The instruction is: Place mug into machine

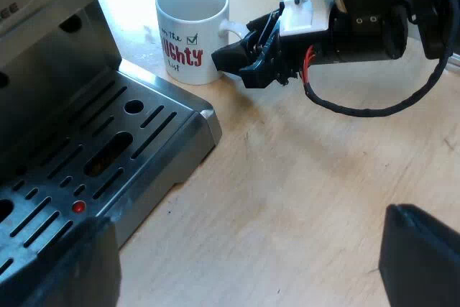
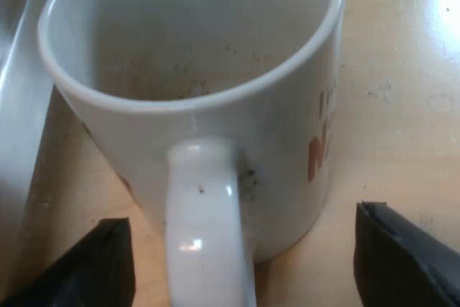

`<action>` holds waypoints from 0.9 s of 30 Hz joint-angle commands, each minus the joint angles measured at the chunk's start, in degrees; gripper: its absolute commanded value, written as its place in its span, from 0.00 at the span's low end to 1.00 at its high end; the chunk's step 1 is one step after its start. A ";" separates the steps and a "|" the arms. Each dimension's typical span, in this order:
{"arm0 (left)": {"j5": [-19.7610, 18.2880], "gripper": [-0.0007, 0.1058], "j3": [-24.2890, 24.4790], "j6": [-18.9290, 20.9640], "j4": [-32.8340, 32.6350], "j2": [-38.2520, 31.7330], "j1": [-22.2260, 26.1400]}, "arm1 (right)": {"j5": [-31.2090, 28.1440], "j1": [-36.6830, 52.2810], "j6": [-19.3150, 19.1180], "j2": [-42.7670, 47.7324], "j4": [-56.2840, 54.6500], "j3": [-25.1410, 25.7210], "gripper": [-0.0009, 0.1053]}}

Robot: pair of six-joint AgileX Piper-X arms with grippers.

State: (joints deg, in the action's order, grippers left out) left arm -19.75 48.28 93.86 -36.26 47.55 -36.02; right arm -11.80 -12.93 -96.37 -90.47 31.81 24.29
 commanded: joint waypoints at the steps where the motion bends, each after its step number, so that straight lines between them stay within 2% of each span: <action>1: 0.19 0.77 0.64 -0.25 0.36 -0.14 -0.18 | 0.08 0.00 -0.73 -0.34 0.95 -0.01 0.58; 2: 0.19 0.77 0.64 -0.25 0.36 -0.14 -0.18 | 0.08 0.00 -0.73 -0.41 0.95 -0.01 0.56; 5: 0.19 0.77 0.64 -0.25 0.36 -0.14 -0.18 | 0.08 0.00 -0.73 -0.40 0.95 0.09 0.39; 6: 0.19 0.77 0.64 -0.25 0.36 -0.14 -0.18 | 0.08 0.00 -1.03 -0.40 0.95 0.09 0.30; 7: 0.19 0.77 0.64 -0.25 0.36 -0.14 -0.18 | 0.08 0.00 -1.36 -0.40 0.95 0.09 0.18; 8: 0.19 0.77 0.64 -0.25 0.36 -0.14 -0.18 | 0.08 0.00 -1.39 -0.40 0.95 0.09 0.14; 10: 0.19 0.77 0.47 -0.25 0.36 -0.14 -0.18 | 0.08 0.00 -1.63 -0.40 0.95 0.09 0.01; 17: 0.19 0.77 -0.55 -0.25 0.12 -0.14 -0.18 | 0.08 -1.56 -1.61 1.48 -1.22 0.09 0.01; 20: 0.19 0.77 -0.53 -0.06 0.16 -0.49 -0.18 | -0.35 -3.07 -1.61 4.53 -5.43 0.09 0.01; 24: -0.10 0.77 -0.53 1.27 -2.75 -4.28 -0.18 | -4.88 -5.57 -1.61 11.71 -13.97 0.09 0.01; 27: 1.57 0.77 -0.53 1.27 -4.74 -7.33 -0.18 | -4.97 -7.00 -1.81 17.30 -19.74 0.09 0.01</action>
State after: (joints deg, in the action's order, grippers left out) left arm -18.68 47.54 94.15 -40.62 40.91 -36.02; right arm -15.59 -19.83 -97.64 -74.81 10.92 23.58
